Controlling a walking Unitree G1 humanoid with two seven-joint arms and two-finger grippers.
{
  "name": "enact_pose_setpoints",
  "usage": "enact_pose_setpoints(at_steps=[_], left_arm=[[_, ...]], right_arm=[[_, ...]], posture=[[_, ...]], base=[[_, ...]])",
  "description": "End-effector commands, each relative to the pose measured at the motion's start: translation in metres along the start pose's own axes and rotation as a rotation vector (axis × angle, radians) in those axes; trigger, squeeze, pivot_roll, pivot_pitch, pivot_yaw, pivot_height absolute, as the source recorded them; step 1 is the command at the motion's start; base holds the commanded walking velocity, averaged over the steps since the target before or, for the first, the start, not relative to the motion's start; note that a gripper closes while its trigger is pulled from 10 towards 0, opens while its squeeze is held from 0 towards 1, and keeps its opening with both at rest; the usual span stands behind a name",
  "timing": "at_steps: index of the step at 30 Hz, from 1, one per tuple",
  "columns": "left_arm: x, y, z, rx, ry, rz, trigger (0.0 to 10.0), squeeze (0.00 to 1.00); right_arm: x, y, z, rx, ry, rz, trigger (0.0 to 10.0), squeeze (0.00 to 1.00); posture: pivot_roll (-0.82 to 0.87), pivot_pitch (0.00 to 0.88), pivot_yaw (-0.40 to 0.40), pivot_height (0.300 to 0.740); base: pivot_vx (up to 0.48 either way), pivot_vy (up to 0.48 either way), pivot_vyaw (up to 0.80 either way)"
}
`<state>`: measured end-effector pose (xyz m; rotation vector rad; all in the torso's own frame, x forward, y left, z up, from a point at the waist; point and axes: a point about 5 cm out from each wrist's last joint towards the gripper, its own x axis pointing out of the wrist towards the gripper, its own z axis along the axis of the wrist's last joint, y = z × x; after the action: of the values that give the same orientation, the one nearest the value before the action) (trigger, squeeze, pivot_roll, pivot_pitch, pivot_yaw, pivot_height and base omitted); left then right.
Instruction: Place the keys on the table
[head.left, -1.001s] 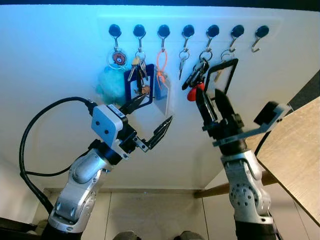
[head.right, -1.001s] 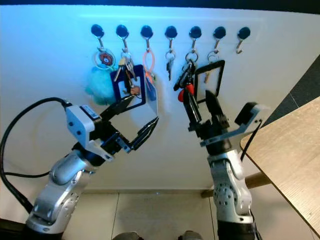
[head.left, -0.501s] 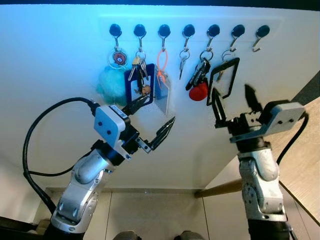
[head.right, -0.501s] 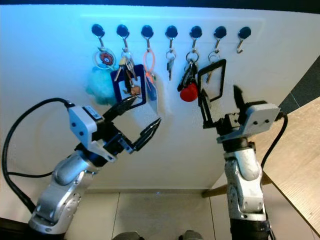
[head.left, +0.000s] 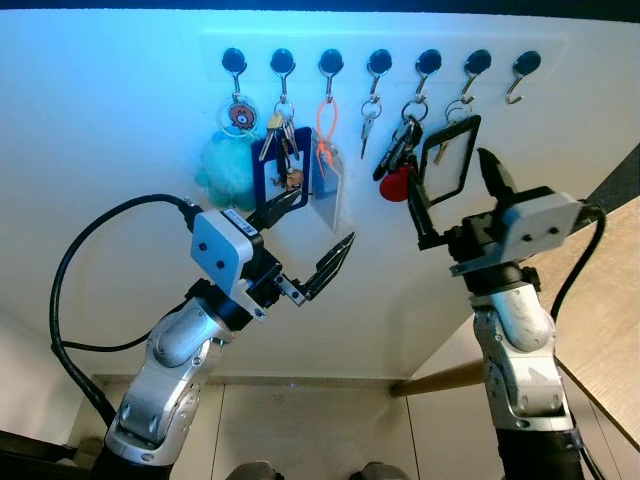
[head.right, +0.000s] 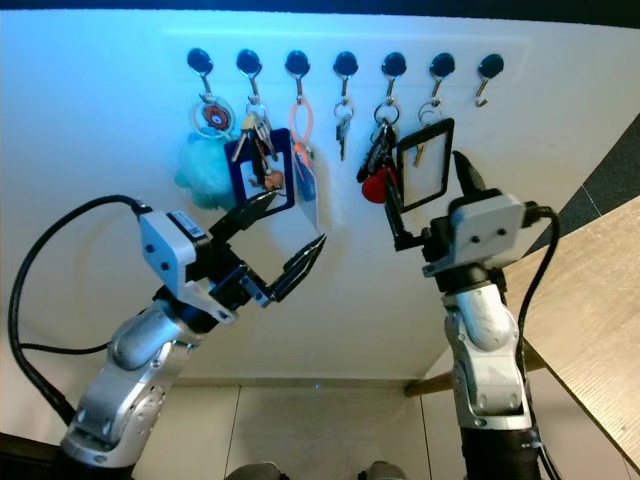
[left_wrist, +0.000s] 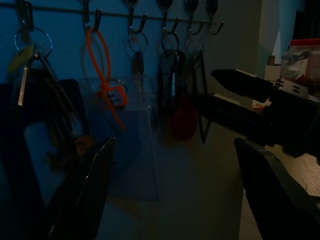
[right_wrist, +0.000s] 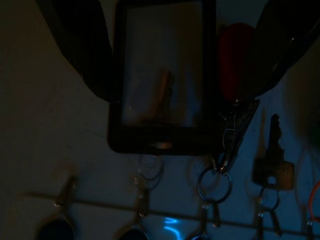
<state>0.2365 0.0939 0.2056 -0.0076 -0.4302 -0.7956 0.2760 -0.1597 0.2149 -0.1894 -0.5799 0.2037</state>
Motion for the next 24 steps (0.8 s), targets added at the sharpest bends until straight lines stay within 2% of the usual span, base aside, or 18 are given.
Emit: enact_pose_setpoints(at_steps=[1,9,11,20,24], left_arm=[[0.002,-0.003,-0.002,-0.021,0.000,-0.006,10.0,0.00],[0.002,-0.005,-0.002,-0.025,-0.002,-0.008,10.0,0.00],[0.002,-0.006,-0.002,-0.026,-0.004,-0.008,10.0,0.00],[0.003,-0.006,-0.002,-0.031,-0.006,-0.012,10.0,0.00],[0.003,-0.006,-0.002,-0.031,-0.006,-0.014,10.0,0.00]], right_arm=[[0.000,0.002,-0.006,-0.028,0.040,0.019,10.0,0.00],[0.010,0.002,-0.010,-0.127,0.063,0.031,10.0,0.00],[0.011,-0.004,-0.011,-0.190,0.081,-0.005,10.0,0.00],[0.007,-0.019,-0.011,-0.338,0.117,-0.108,10.0,0.00],[0.004,-0.019,-0.012,-0.355,0.124,-0.123,10.0,0.00]], posture=[[0.02,0.061,0.002,0.740],[0.03,0.061,-0.002,0.740],[0.03,0.061,-0.003,0.740],[0.02,0.062,0.001,0.740],[0.02,0.063,0.002,0.740]], base=[[0.000,0.000,0.00],[0.000,0.000,0.00],[0.000,0.000,0.00],[0.000,0.000,0.00],[0.000,0.000,0.00]])
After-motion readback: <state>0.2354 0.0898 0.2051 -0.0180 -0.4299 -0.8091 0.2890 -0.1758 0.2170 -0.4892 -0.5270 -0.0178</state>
